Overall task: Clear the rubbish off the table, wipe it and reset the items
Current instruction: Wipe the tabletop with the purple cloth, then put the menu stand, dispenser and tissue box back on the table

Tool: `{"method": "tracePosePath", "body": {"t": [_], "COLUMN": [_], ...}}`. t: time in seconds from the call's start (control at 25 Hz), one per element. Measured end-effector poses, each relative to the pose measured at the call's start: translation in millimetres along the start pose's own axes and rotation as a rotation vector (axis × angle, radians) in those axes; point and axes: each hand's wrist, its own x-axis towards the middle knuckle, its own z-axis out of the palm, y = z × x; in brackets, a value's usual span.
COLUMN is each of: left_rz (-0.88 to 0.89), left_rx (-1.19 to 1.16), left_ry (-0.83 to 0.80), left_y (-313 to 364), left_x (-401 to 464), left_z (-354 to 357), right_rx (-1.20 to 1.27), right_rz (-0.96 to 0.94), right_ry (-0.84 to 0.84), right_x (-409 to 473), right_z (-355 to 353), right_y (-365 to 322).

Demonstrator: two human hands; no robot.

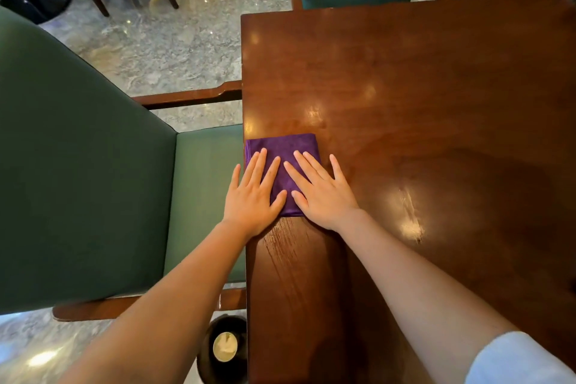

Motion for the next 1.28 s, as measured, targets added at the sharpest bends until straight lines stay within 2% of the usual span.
{"method": "tracePosePath", "body": {"t": [0.4, 0.56, 0.6, 0.68, 0.76, 0.84, 1.04, 1.28], "left_rz": [0.002, -0.019, -0.018, 0.021, 0.105, 0.177, 0.350, 0.440], "left_rx": [0.078, 0.128, 0.114, 0.004, -0.135, -0.212, -0.213, -0.100], "left_ry": [-0.113, -0.210, -0.199, -0.071, 0.094, 0.186, 0.100, 0.026], "left_y": [-3.5, 6.6, 12.3, 29.0, 55.4, 86.0, 150.2, 209.6], "left_x": [16.5, 16.6, 14.3, 1.2, -21.7, -49.1, -108.5, -106.7], "left_z": [-11.5, -24.8, -31.2, -42.9, -49.3, -44.4, -18.4, -3.5], "right_rx": [-0.016, 0.002, 0.018, 0.059, 0.087, 0.095, 0.096, 0.121], "right_rz": [0.039, 0.068, 0.070, 0.091, 0.187, 0.310, 0.612, 0.844], "right_ry": [-0.080, -0.181, -0.175, -0.097, -0.018, 0.030, 0.054, 0.146], "right_x": [12.9, 8.0, 1.6, -20.6, -57.0, -99.1, -214.8, -315.5], "right_z": [-11.4, -28.7, -35.8, -51.4, -63.2, -69.2, -81.5, -83.3], "right_y": [-1.0, -8.5, -10.3, -11.2, -6.5, 0.9, 21.7, 49.9]}}
